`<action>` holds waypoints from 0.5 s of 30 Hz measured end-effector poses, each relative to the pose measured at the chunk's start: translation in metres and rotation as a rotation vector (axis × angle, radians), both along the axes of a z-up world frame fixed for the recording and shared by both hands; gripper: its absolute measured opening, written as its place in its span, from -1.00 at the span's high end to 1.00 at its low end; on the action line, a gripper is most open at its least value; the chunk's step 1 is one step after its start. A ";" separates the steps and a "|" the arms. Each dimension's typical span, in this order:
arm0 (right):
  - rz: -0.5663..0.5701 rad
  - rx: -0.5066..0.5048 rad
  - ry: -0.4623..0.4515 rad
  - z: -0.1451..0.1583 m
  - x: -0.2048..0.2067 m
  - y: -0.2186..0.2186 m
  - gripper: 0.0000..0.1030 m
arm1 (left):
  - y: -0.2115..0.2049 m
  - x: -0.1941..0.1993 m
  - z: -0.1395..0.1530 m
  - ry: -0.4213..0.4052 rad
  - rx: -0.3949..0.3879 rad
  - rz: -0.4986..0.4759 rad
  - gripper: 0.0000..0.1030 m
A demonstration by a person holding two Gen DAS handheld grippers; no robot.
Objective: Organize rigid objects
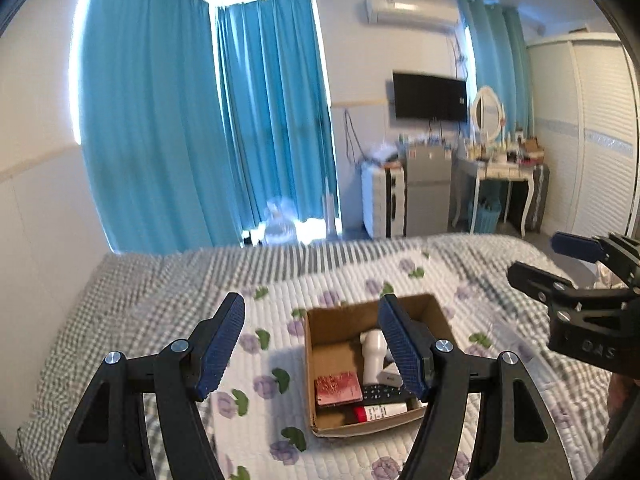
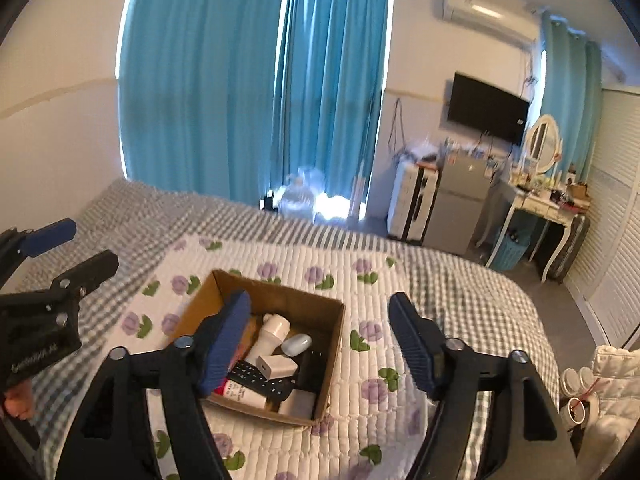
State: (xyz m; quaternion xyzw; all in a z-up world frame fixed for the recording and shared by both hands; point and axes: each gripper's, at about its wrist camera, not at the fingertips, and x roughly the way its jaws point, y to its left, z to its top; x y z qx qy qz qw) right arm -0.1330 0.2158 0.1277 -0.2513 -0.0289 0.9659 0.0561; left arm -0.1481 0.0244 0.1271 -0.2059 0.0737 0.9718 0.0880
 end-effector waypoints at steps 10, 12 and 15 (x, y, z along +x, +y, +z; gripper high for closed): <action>-0.073 -0.022 0.109 -0.006 0.071 0.001 -0.99 | -0.009 0.045 -0.011 0.070 0.084 -0.021 -0.59; -0.067 -0.028 0.131 -0.016 0.071 0.004 -1.00 | -0.008 0.043 -0.025 0.068 0.083 -0.032 -0.64; -0.069 -0.006 0.186 -0.034 0.068 0.005 -1.00 | -0.003 0.037 -0.050 0.092 0.056 -0.018 -0.92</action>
